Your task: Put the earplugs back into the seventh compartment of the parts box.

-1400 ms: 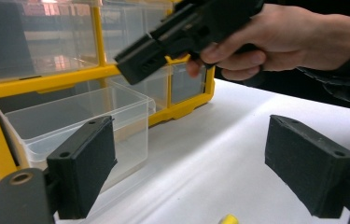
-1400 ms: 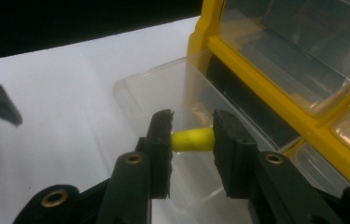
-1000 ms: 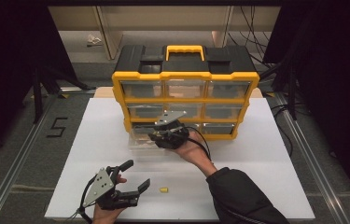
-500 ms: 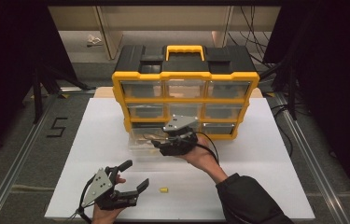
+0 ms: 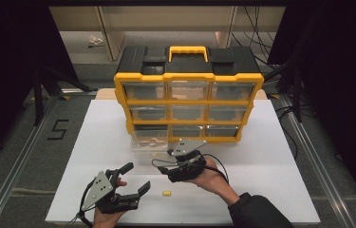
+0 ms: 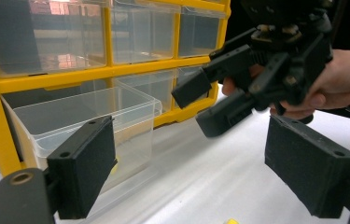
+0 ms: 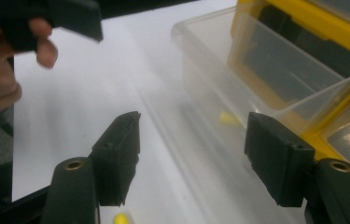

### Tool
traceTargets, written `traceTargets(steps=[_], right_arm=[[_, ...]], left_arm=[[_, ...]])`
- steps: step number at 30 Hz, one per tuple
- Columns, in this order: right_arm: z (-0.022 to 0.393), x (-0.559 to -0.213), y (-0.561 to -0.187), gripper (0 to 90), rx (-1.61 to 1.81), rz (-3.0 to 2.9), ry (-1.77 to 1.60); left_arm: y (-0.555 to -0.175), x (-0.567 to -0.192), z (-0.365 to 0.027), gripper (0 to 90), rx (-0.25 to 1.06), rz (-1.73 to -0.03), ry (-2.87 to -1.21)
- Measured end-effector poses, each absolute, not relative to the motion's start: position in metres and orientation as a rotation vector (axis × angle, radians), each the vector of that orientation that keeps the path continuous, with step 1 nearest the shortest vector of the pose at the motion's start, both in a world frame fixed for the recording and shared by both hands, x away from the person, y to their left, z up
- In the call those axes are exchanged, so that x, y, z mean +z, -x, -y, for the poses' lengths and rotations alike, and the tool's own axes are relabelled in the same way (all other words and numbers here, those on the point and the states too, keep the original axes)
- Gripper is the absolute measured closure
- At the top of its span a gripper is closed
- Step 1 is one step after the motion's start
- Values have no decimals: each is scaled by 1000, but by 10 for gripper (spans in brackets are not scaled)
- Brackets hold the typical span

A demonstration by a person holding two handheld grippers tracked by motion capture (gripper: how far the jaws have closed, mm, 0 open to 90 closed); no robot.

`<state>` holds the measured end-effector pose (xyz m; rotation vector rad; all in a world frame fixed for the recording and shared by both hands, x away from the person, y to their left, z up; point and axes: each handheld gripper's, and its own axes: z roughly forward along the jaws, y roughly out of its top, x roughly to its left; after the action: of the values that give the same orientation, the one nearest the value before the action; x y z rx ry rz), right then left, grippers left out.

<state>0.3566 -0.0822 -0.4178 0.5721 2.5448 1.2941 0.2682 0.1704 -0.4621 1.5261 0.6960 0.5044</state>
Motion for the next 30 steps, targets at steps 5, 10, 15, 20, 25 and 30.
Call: traceTargets(steps=[5,10,15,20,25,30], right_arm=[[82,-424,-350,375,1265,-2591,-544],[82,-439,-343,407,1163,-2698,-487],[83,-447,-341,422,1120,-2762,-464],[80,-456,-337,432,1077,-2815,-444],[78,-461,-335,434,1045,-2839,-421],[74,-465,-332,453,1003,-2854,-390]], left_arm=[[-268,-462,-171,160,503,-695,-1524],[-268,-462,-170,160,504,-694,-1525],[-267,-461,-171,160,506,-696,-1524],[-268,-461,-171,160,505,-693,-1526],[-267,-461,-171,160,510,-699,-1519],[-267,-461,-171,160,515,-703,-1517]])
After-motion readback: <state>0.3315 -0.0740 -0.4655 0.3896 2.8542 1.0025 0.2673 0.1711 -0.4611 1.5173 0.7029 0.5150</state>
